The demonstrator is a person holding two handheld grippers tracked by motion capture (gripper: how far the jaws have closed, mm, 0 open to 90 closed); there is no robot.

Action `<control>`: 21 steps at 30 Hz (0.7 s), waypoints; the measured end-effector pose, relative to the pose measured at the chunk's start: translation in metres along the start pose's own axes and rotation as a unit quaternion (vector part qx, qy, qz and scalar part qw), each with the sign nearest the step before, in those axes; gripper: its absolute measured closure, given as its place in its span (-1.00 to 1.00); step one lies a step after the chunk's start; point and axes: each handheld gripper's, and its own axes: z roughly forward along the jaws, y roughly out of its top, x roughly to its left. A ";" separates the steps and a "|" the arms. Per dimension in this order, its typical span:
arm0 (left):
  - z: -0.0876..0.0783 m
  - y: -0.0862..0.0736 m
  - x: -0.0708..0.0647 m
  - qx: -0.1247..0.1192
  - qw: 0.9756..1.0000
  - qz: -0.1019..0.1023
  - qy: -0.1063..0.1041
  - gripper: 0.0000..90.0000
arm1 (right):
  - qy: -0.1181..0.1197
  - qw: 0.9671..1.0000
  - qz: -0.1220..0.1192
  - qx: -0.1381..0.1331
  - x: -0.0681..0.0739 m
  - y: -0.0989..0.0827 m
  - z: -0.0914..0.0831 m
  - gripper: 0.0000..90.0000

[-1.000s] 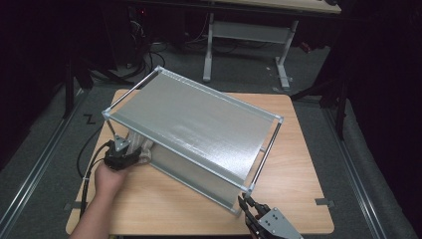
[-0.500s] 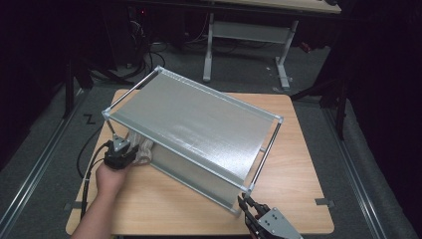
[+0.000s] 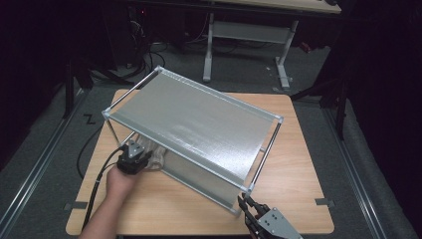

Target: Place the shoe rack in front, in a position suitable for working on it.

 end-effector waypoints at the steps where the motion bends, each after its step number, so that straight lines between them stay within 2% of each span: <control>1: 0.000 0.001 -0.005 -0.001 1.000 0.004 -0.003 0.63 | 0.000 1.000 0.000 0.000 0.000 0.000 0.000 0.76; 4: 0.001 0.005 -0.024 -0.002 1.000 0.019 -0.020 0.62 | 0.000 1.000 -0.001 0.000 0.000 0.000 0.000 0.75; 9: 0.001 0.011 -0.056 -0.006 0.998 0.048 -0.037 0.62 | -0.002 1.000 -0.001 0.000 0.000 0.000 0.000 0.75; 12: 0.001 0.016 -0.076 -0.005 0.996 0.068 -0.050 0.61 | -0.002 1.000 -0.001 0.000 0.001 0.000 0.000 0.75; 14: 0.001 0.018 -0.092 -0.015 0.995 0.073 -0.063 0.61 | -0.001 1.000 -0.001 0.000 0.000 0.000 0.000 0.75; 18: -0.003 0.022 -0.127 -0.022 0.990 0.103 -0.090 0.61 | -0.002 1.000 -0.001 0.000 0.001 0.000 0.000 0.75; 21: -0.005 0.027 -0.154 -0.020 0.985 0.133 -0.106 0.61 | -0.002 1.000 0.001 0.000 0.001 0.000 0.000 0.75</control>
